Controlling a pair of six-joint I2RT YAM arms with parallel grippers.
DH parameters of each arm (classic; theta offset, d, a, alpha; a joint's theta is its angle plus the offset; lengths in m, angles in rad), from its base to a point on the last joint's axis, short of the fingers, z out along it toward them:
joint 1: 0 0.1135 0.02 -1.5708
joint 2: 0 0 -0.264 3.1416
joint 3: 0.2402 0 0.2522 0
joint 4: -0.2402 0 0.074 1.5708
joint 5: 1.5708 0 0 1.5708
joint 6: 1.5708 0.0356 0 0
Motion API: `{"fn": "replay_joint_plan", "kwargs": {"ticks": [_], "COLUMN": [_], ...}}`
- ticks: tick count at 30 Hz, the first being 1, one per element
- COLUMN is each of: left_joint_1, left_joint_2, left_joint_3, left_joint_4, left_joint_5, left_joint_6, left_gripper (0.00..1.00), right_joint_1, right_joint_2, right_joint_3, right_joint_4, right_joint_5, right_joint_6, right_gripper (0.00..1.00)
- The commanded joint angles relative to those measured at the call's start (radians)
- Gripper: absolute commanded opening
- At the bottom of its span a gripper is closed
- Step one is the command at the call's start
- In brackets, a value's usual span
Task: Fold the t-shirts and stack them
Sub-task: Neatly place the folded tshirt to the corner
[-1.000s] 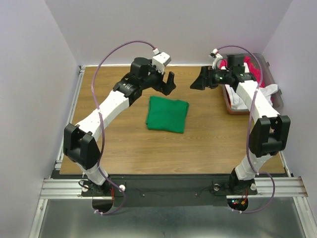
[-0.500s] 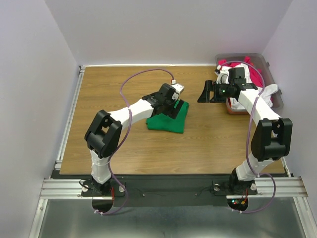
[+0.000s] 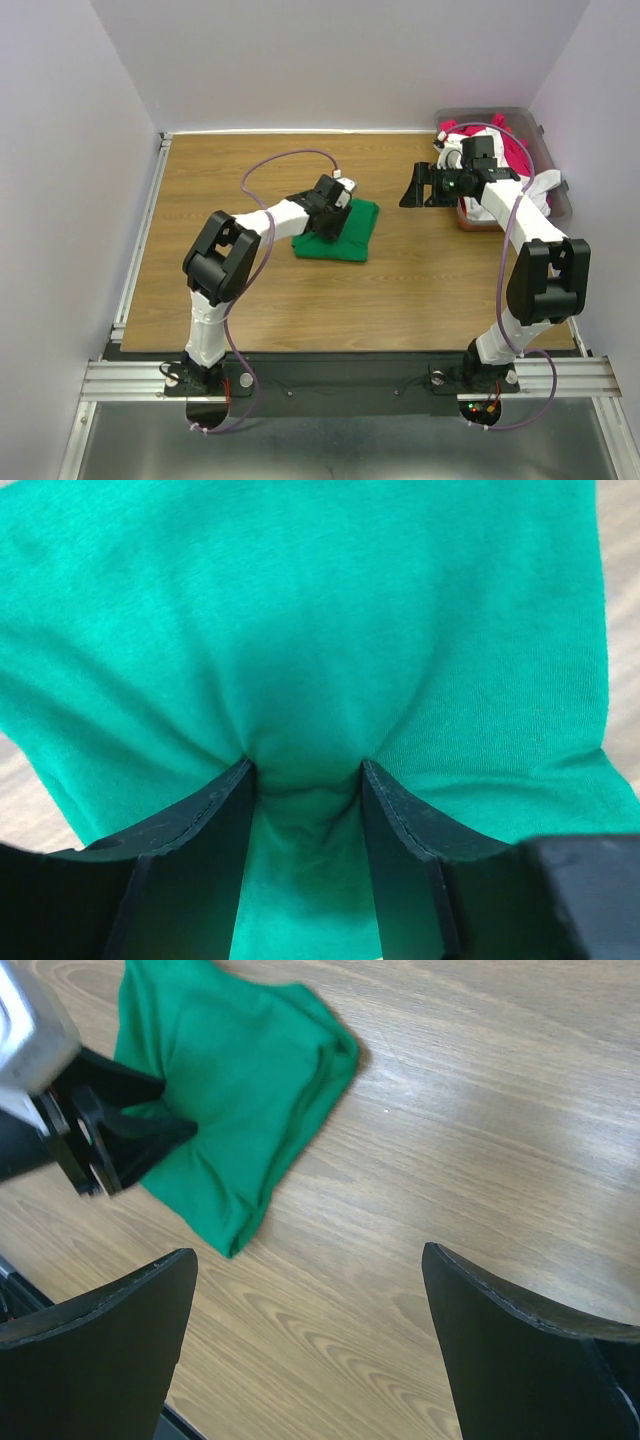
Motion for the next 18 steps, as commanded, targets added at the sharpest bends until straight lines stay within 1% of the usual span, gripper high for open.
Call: {"fn": "replay_joint_plan", "kwargs": {"ticks": [1, 2, 4, 5, 8, 9, 10, 14, 15, 16, 18], "left_joint_1": [0.107, 0.164, 0.221, 0.279, 0.353, 0.398, 0.419, 0.537, 0.58, 0.601, 0.632], "left_joint_2": [0.045, 0.045, 0.042, 0.041, 0.042, 0.042, 0.05, 0.1, 0.113, 0.142, 0.169], "left_joint_3": [-0.009, -0.011, -0.009, -0.003, 0.011, 0.024, 0.035, 0.127, 0.174, 0.201, 0.25], "left_joint_4": [-0.093, -0.101, -0.122, -0.13, -0.153, -0.156, -0.165, -0.227, -0.255, -0.272, -0.296], "left_joint_5": [-0.038, -0.039, -0.046, -0.049, -0.061, -0.065, -0.064, -0.009, 0.002, 0.019, 0.046], "left_joint_6": [0.023, 0.031, 0.067, 0.093, 0.149, 0.168, 0.222, 0.357, 0.379, 0.426, 0.466], "left_gripper": [0.55, 0.55, 0.55, 0.55, 0.55, 0.55, 0.55, 0.55, 0.54, 0.54, 0.54], "right_joint_1": [0.002, 0.002, 0.002, 0.002, 0.001, 0.001, 0.001, 0.001, 0.002, -0.001, -0.001], "right_joint_2": [-0.007, -0.004, -0.001, 0.001, 0.007, 0.007, 0.01, 0.014, 0.016, 0.02, 0.024], "right_joint_3": [0.016, 0.016, 0.016, 0.016, 0.015, 0.013, 0.01, 0.005, 0.005, 0.005, 0.005], "right_joint_4": [0.012, 0.011, 0.012, 0.011, 0.011, 0.011, 0.012, 0.012, 0.012, 0.012, 0.012], "right_joint_5": [-0.012, -0.014, -0.015, -0.017, -0.018, -0.023, -0.024, -0.026, -0.024, -0.026, -0.027], "right_joint_6": [-0.015, -0.015, -0.018, -0.02, -0.026, -0.028, -0.028, -0.031, -0.031, -0.032, -0.032], "right_gripper": [1.0, 1.0, 1.0, 1.0, 1.0, 1.0, 1.0, 1.0, 1.0, 1.0, 1.0]}}
